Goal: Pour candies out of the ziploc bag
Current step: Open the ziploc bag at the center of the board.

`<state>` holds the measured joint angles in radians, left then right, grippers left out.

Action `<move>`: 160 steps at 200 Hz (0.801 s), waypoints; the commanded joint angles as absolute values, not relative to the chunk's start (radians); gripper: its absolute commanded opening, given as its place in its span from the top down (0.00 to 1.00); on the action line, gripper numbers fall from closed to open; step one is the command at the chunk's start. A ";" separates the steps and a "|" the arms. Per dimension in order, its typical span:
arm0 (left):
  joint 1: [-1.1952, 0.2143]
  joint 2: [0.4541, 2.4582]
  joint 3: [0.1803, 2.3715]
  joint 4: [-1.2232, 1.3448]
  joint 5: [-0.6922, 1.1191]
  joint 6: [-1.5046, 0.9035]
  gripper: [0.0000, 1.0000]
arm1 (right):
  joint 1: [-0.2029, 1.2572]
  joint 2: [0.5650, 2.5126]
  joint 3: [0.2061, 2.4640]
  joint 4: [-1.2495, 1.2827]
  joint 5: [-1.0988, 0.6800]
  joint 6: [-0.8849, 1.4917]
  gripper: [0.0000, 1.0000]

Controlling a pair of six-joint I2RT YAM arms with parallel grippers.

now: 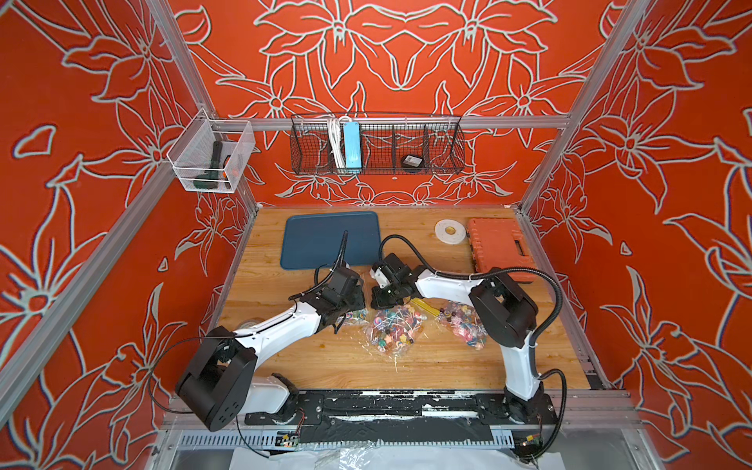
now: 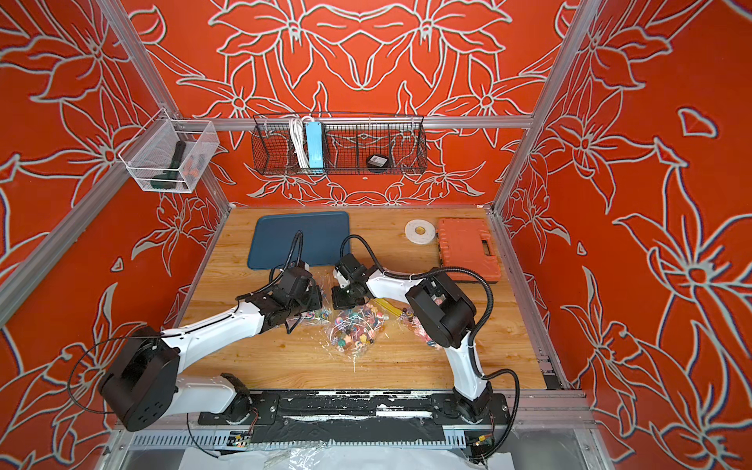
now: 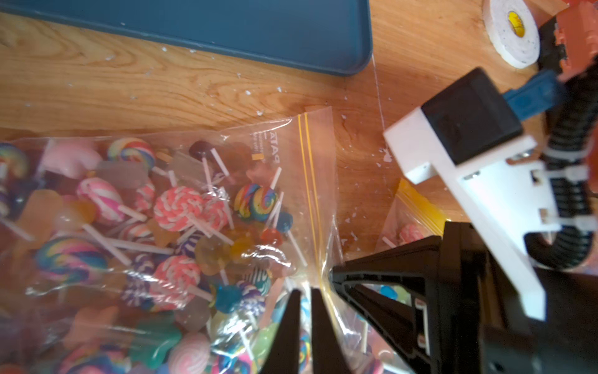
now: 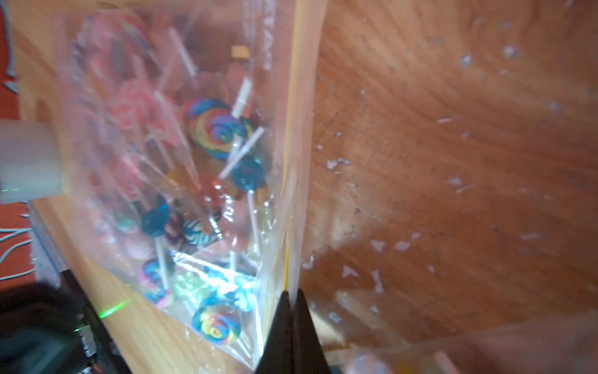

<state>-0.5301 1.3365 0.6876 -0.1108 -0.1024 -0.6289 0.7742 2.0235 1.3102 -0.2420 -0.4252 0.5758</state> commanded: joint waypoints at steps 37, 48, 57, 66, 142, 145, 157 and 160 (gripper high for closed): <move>-0.525 1.364 0.667 -0.034 -0.063 -0.598 0.60 | 0.771 1.973 1.261 -0.115 -0.555 0.635 1.00; -0.525 1.381 0.671 -0.027 -0.060 -0.590 0.60 | 0.771 1.975 1.259 -0.116 -0.552 0.636 1.00; -0.525 1.396 0.674 -0.021 -0.060 -0.586 0.60 | 0.771 1.977 1.256 -0.116 -0.552 0.636 1.00; -0.523 1.413 0.674 -0.013 -0.060 -0.581 0.61 | 0.771 1.981 1.255 -0.116 -0.552 0.637 1.00; -0.499 1.504 0.698 0.013 -0.066 -0.560 0.71 | 0.771 1.976 1.244 -0.128 -0.551 0.628 1.00; -0.499 1.505 0.698 0.014 -0.066 -0.560 0.71 | 0.771 1.976 1.244 -0.129 -0.551 0.628 1.00; -0.499 1.508 0.702 0.014 -0.064 -0.557 0.72 | 0.771 1.977 1.244 -0.130 -0.551 0.627 1.00; -0.499 1.511 0.702 0.015 -0.063 -0.558 0.72 | 0.772 1.977 1.244 -0.130 -0.551 0.627 1.00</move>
